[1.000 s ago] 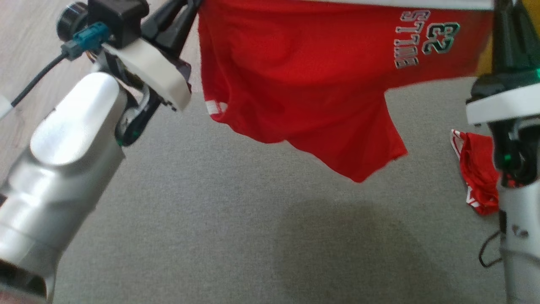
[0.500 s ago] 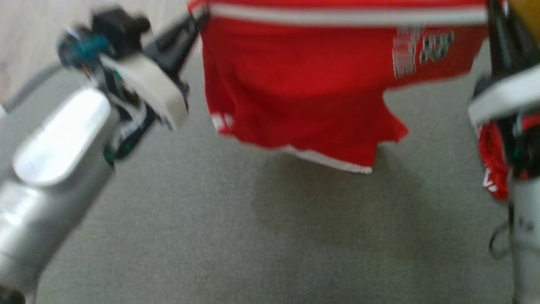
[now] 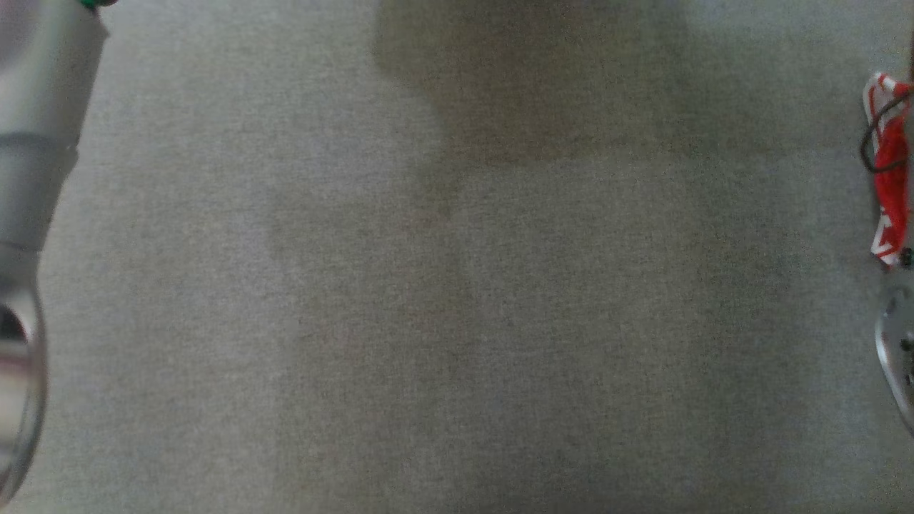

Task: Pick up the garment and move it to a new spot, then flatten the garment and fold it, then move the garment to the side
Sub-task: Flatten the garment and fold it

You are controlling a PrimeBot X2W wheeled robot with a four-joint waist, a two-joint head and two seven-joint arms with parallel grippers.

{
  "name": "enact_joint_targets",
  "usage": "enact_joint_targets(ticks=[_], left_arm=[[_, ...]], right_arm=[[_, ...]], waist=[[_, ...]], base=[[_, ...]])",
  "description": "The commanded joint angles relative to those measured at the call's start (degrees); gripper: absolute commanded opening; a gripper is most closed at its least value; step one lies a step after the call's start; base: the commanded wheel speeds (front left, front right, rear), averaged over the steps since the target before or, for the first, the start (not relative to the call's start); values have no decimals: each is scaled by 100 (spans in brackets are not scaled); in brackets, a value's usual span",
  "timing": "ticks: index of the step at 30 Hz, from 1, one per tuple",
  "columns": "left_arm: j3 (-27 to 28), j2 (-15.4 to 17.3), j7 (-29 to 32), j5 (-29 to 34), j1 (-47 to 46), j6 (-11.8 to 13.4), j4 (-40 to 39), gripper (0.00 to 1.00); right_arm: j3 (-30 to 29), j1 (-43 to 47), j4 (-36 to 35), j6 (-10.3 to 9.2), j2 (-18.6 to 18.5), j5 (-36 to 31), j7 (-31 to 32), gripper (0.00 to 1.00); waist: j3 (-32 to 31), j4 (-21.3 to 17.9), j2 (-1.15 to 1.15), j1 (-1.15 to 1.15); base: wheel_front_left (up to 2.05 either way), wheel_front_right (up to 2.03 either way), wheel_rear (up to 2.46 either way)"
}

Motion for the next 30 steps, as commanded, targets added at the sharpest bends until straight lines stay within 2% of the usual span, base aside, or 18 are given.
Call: enact_joint_targets(ticks=[1,6,11,14,16,23,30], left_arm=[[232,246,-55,-41,-229,-23,48,0],[-95,7,-340,-11,-120,-310,667,0],[-803,-45,-565,183,426,-404,892,0],[-1395,-33,-616,114,930,-410,722,0],[-1976,146,-656,-5,1399,-411,478,0],[-2868,447,-733,-421,2326,-412,-76,0],[-3164,596,-721,-597,3077,-412,-469,0]], right_arm=[[-92,-78,5,-5,65,-67,-108,0],[71,23,1087,-5,109,-340,-441,0],[441,502,1981,-5,-75,-371,-328,0],[763,847,2385,-5,-201,-241,-164,0],[1090,1155,2647,-5,-326,80,56,0],[2238,2008,2614,-5,-862,1126,865,0],[3184,3036,1681,-5,-1737,2502,1843,0]], waist=[[96,-38,0,-3],[96,22,0,-3],[7,122,0,-3],[-146,176,0,-3],[-335,215,0,-3],[-963,325,0,-3],[-1633,419,0,-3]], base=[[0,0,0],[0,0,0],[0,0,0],[0,0,0],[0,0,0],[0,0,0],[0,0,0]])
